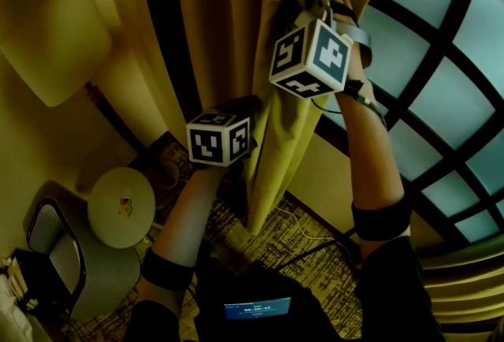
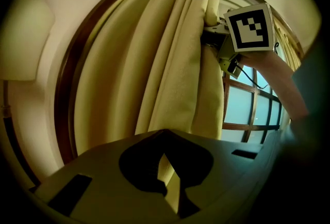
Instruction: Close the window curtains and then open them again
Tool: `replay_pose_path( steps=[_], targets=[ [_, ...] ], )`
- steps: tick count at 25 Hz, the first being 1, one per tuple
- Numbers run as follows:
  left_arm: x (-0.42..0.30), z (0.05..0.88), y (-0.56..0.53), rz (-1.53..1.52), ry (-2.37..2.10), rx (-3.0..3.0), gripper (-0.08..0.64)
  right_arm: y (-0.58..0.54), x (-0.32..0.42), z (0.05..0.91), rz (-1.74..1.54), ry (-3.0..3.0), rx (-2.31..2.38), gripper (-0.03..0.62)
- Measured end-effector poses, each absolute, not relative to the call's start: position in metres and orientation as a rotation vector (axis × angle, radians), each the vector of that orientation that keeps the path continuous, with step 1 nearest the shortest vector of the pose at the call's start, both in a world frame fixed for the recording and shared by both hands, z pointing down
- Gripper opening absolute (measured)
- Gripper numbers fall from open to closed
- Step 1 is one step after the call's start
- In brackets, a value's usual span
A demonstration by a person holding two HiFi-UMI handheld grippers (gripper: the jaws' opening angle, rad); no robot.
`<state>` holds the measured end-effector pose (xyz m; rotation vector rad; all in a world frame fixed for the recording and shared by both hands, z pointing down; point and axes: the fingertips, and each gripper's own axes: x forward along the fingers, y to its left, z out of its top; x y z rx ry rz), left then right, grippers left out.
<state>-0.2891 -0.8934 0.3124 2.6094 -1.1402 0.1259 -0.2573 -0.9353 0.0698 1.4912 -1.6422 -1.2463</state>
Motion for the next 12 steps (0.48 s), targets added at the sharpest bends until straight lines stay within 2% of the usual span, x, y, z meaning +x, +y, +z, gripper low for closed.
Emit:
replay_pose_path(
  steps=[5,12],
  targets=[
    [-0.301,0.312,-0.919,0.135,-1.088,2.647,0.005,-0.963,-0.266,0.071,-1.224,-1.61,1.524,0.077],
    [-0.351,0.308,-0.975,0.144,-1.038,2.662,0.005,-1.021,-0.318,0.079,-1.187,-1.581,1.513,0.078]
  ],
)
